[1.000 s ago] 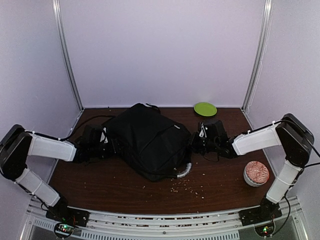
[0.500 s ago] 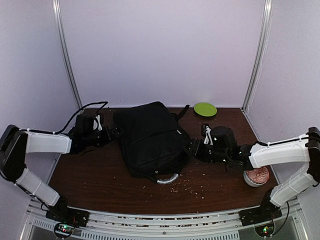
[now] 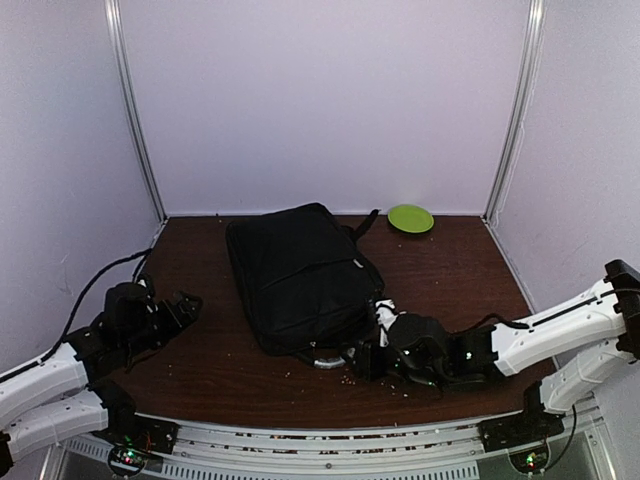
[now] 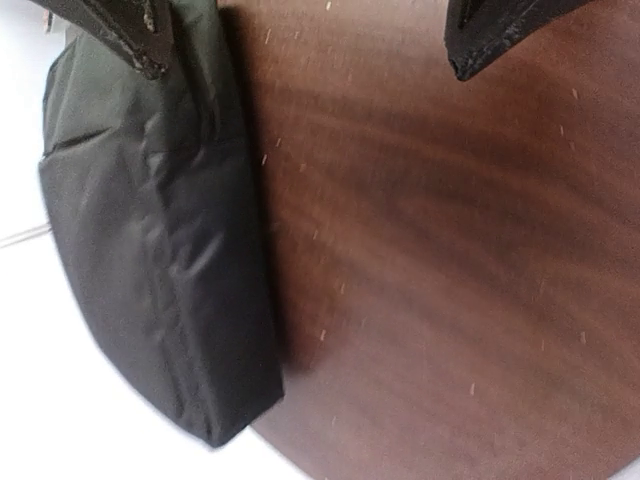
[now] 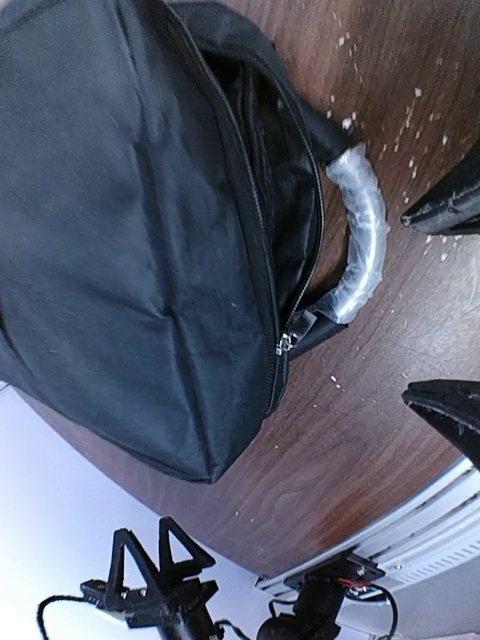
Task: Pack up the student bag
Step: Zip the student bag at the center of the board.
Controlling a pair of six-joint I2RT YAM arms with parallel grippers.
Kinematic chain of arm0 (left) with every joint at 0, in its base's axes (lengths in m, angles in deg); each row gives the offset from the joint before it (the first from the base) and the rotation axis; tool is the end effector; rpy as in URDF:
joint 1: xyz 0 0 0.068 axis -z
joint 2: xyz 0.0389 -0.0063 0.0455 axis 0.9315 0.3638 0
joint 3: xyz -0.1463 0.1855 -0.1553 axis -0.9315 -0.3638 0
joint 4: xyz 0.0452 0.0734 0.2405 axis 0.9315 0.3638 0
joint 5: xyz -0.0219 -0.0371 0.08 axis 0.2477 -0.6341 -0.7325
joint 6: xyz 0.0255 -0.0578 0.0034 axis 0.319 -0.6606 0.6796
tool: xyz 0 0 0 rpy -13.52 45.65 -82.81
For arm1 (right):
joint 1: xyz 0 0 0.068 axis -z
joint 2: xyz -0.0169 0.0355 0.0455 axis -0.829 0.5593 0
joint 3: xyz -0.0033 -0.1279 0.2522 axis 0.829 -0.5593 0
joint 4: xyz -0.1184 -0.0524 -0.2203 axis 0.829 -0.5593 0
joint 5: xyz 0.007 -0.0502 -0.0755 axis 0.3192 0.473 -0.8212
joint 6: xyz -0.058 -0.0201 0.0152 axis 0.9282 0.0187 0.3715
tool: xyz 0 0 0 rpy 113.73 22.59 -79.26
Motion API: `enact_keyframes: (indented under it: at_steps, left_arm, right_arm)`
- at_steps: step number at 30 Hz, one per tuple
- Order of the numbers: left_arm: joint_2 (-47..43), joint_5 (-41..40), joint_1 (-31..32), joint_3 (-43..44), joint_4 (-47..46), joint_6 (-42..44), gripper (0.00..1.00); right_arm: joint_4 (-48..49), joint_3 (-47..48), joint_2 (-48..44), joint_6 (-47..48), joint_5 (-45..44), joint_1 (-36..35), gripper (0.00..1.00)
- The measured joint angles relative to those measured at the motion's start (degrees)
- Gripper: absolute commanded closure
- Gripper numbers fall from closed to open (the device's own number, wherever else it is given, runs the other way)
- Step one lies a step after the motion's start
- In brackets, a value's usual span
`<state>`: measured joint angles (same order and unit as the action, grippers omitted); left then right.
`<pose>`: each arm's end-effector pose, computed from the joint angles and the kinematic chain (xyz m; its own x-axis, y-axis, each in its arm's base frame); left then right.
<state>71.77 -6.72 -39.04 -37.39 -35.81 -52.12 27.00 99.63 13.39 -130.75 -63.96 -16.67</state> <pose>0.1355 -0.0673 0.1880 -0.5221 -0.7032 -0.4826 -0.2211 0.6581 -0.7197 0.0977 0.2720 0.1959 -0.7121 -0.0202 -0.7018 -0.5077 0.7053 0.4949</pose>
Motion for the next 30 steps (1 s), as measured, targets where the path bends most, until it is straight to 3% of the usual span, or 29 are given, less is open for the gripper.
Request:
enact_keyframes:
  at_steps: [6,12,22,30]
  left_arm:
    - [3.02,1.99,9.01,1.73,0.96,-5.38,0.02]
    - [11.32,2.4,16.68,2.86,-3.74,-10.99,0.02]
    - [28.2,5.79,18.75,10.78,-10.73,-13.42,0.03]
    - [35.41,8.74,18.82,14.23,-14.21,-13.42,0.04]
  right_arm:
    - [1.66,6.29,12.09,-1.88,-1.31,-2.56,0.56]
    - [2.78,9.33,17.94,-3.67,-1.44,-3.23,0.58]
    - [2.91,12.92,22.12,-5.18,-2.84,-2.71,0.6]
    - [2.69,14.36,24.06,-5.07,-2.93,-0.96,0.61]
